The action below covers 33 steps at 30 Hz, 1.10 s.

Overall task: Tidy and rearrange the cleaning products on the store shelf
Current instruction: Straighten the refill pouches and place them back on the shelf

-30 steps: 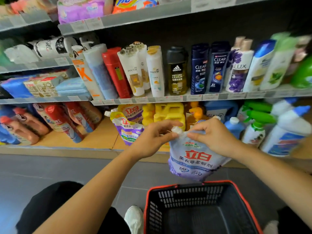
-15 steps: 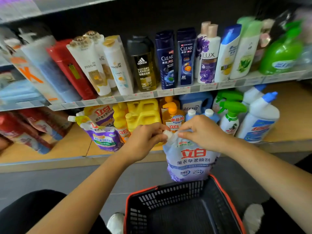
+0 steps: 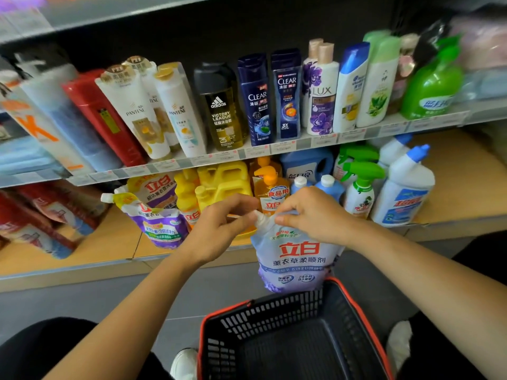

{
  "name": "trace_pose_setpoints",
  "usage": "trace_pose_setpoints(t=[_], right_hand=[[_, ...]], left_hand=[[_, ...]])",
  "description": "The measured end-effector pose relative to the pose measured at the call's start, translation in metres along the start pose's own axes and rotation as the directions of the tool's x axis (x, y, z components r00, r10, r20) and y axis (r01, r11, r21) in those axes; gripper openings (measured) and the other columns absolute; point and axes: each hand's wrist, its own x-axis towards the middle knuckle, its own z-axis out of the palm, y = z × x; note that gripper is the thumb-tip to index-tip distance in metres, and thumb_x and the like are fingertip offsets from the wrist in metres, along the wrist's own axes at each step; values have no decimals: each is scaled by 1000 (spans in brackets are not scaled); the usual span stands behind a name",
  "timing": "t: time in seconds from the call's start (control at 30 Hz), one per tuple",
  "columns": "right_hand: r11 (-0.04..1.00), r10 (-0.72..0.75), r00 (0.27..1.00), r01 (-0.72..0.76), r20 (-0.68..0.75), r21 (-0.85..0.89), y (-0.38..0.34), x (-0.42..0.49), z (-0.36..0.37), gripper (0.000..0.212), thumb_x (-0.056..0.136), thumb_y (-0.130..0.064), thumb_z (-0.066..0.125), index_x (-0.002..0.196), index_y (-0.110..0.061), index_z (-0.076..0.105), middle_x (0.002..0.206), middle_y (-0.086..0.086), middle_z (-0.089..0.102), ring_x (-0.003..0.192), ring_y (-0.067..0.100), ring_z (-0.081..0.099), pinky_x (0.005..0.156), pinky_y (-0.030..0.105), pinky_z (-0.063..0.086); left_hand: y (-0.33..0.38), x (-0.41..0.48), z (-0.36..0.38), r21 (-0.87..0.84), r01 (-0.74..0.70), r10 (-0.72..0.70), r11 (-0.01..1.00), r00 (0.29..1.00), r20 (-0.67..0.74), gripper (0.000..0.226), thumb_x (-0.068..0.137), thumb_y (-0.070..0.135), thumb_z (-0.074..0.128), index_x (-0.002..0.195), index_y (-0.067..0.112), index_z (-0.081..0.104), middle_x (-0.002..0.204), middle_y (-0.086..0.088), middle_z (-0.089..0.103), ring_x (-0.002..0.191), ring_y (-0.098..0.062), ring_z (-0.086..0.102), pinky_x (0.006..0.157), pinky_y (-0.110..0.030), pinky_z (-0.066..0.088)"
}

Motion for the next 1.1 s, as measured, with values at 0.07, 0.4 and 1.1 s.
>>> trace_pose_setpoints(t=[0.07,0.4,1.1], right_hand=[[1000,5,1000,-5,-6,-2,0,-1,0,13,92,-30,70,97,-22,79,83,0,75,77,13,67,72,44,56],[1000,-14,1000,14,-12,-24,0,0,2,13,90,-32,70,96,-24,79,74,-7,71,70,7,63,65,39,54],[997,-69,998,69,0,-25,-5,-3,2,13,91,-26,70,95,-18,80,85,-2,76,81,14,68,75,46,56]], left_hand=[[-2,-1,-2,-45,-58,62,997,994,91,25,96,9,67,115,25,71,106,6,73,103,-16,68,86,-32,59],[0,-2,0,26,-23,22,999,999,36,15,96,33,61,101,28,74,85,5,75,80,-13,70,74,-31,59],[-2,-2,0,10,69,-69,998,997,30,18,95,32,65,92,17,75,77,-6,73,69,-13,66,73,-45,58]])
